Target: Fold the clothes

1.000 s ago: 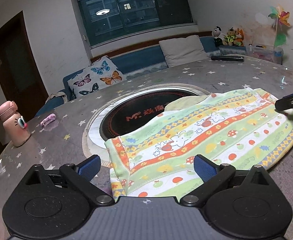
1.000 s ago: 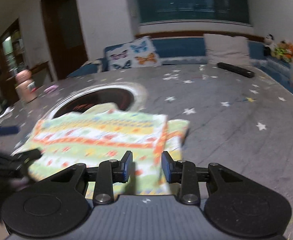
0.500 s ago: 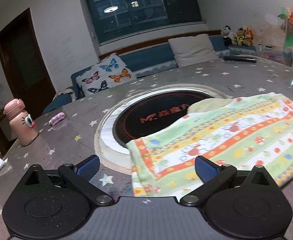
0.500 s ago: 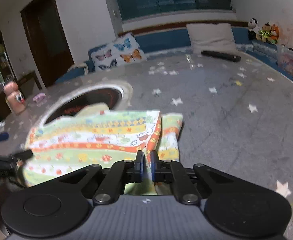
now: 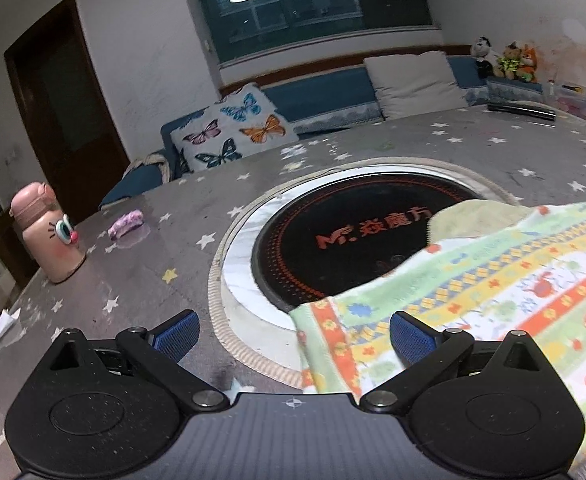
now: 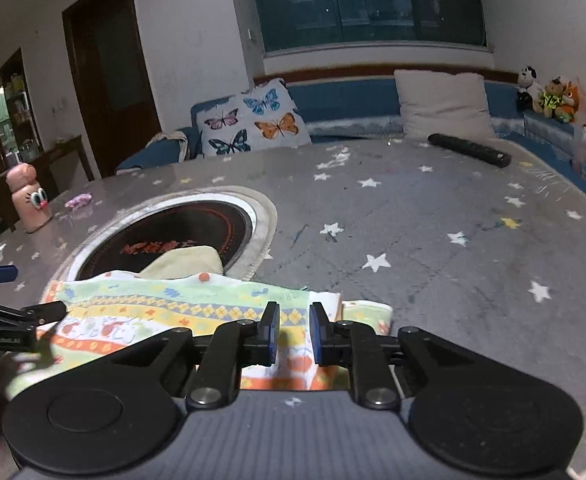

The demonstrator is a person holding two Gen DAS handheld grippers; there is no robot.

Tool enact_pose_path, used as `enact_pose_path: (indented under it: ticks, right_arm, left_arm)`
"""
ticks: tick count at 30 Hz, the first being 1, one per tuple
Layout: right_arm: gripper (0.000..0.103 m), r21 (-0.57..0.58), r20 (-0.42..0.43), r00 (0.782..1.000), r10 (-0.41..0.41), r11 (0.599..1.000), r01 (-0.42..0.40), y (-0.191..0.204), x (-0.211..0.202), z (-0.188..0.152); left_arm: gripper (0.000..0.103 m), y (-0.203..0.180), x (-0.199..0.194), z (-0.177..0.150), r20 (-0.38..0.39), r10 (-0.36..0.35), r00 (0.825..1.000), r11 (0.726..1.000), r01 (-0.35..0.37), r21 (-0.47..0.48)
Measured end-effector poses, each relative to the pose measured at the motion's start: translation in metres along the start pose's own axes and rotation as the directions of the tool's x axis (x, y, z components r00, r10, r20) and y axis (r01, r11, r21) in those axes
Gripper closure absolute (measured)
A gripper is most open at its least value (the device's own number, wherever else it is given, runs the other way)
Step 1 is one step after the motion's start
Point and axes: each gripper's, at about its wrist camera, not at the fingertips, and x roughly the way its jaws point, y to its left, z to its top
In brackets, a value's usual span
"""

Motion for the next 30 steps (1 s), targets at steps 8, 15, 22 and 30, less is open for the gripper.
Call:
enact_pose_path:
  ticks: [8,15,22,30]
  right_arm:
    - [0.081,0.017,-0.021,1.0,-0.016,1.0,0.016,-0.005,0.012,-0.001]
    - [0.07,-0.005,-0.022,1.0,-0.006,1.0,0.006,0.0,0.014,-0.001]
    - [0.07,-0.006,-0.025,1.0,-0.002,1.0,0.002,-0.002,0.014,-0.002]
    - [0.067,-0.019,-0.024,1.0,-0.015,1.0,0.014,0.002,0.012,-0.004]
  left_arm:
    - [0.0,-0.002,0.007,0.02,0.003,-0.036,0.999,0.999,0.036,-0.001]
    - [0.0,-0.031,0.026,0.04,-0.009,-0.099,0.995,0.993,0.1,0.057]
    - [0.0,-0.025,0.037,0.037,-0.045,-0.062,0.997,0.996,0.064,0.058]
    - [0.0,-0.001,0.035,0.021,-0.07,-0.02,0.997,1.0,0.022,0.019]
